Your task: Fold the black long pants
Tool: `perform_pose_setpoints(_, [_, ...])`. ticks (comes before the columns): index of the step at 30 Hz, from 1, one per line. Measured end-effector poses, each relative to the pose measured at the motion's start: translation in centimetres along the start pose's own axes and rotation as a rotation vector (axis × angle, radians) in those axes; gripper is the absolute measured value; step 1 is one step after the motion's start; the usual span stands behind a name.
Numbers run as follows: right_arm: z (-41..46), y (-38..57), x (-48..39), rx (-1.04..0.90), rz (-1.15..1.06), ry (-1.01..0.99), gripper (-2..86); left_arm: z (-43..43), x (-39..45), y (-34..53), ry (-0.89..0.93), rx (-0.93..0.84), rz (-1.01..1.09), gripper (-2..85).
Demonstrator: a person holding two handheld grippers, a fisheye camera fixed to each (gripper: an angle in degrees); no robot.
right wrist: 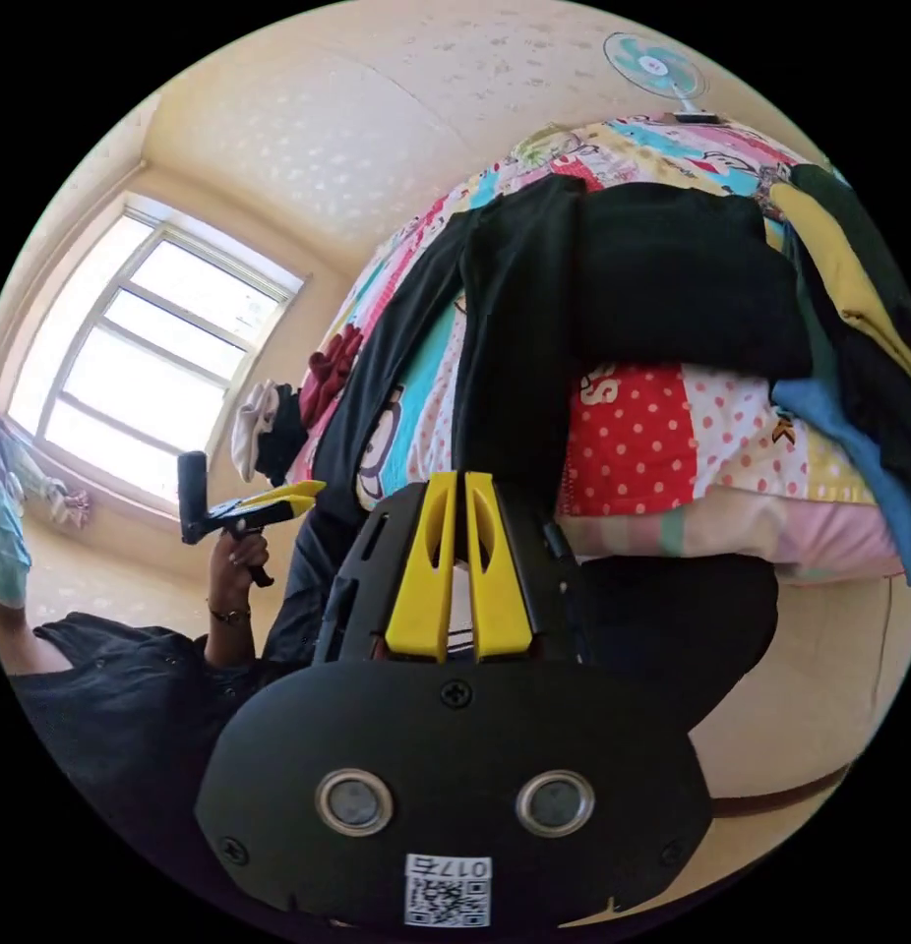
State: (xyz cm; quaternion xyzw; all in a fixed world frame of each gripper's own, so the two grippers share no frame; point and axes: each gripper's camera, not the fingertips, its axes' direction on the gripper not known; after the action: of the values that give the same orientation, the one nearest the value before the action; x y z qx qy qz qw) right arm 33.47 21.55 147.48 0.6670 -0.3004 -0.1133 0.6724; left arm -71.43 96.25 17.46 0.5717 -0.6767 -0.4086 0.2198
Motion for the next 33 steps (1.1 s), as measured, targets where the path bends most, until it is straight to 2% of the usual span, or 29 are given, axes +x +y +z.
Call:
perform_pose_setpoints(3, [-2.5, 1.0, 0.6, 0.033, -0.016, -0.11, 1.9, -1.3, 2.1, -2.9, 0.238, 0.093, 0.088, 16.5])
perform_pose_setpoints(6, [-2.1, 1.0, -0.9, 0.018, -0.089, -0.121, 1.7, -0.5, 3.3, -7.2, 0.325, 0.097, 0.099, 16.8])
perform_pose_setpoints(9, [0.1, 1.1, -2.6, -0.014, -0.141, -0.124, 1.8, 3.3, 3.1, -11.4, 0.413, -0.045, 0.044, 16.3])
perform_pose_setpoints(10, [1.2, 1.3, -3.1, -0.036, -0.157, -0.116, 1.9, 5.1, 2.9, -12.5, 0.459, -0.122, 0.035, 13.5])
perform_pose_setpoints(11, [1.9, 1.4, -3.3, -0.051, -0.161, -0.11, 2.0, 6.0, 2.8, -12.8, 0.471, -0.162, 0.024, 12.0])
perform_pose_setpoints(13, [3.5, 1.8, -3.4, -0.123, -0.176, -0.034, 2.2, 7.0, 2.2, -12.8, 0.386, -0.207, 0.016, 1.0])
perform_pose_setpoints(16, [2.9, 0.5, -1.9, -0.312, -0.278, -0.079, 2.7, 5.5, 1.1, -11.4, 0.364, -0.162, 0.04, -0.2])
perform_pose_setpoints(18, [0.6, -2.7, 0.4, -0.301, -0.258, -0.099, 3.8, 4.1, -0.2, -10.6, 0.372, -0.13, 0.01, -0.4])
perform_pose_setpoints(20, [-1.7, -7.4, 2.6, -0.21, -0.23, -0.053, 6.0, 2.3, -1.2, -10.0, 0.366, -0.091, -0.006, -0.6])
perform_pose_setpoints(23, [-1.1, -18.0, 5.7, -0.116, -0.118, 0.137, 12.1, -0.3, -1.7, -9.6, 0.345, -0.043, 0.004, -0.7])
perform_pose_setpoints(28, [11.1, -35.7, 7.3, -0.129, -0.045, 0.395, 15.1, -3.9, -1.3, -9.6, 0.284, 0.008, 0.043, -0.7])
perform_pose_setpoints(33, [23.1, -41.8, 12.5, -0.267, 0.101, 0.659, 14.5, -6.9, -2.9, -9.9, 0.351, 0.044, 0.011, -0.7])
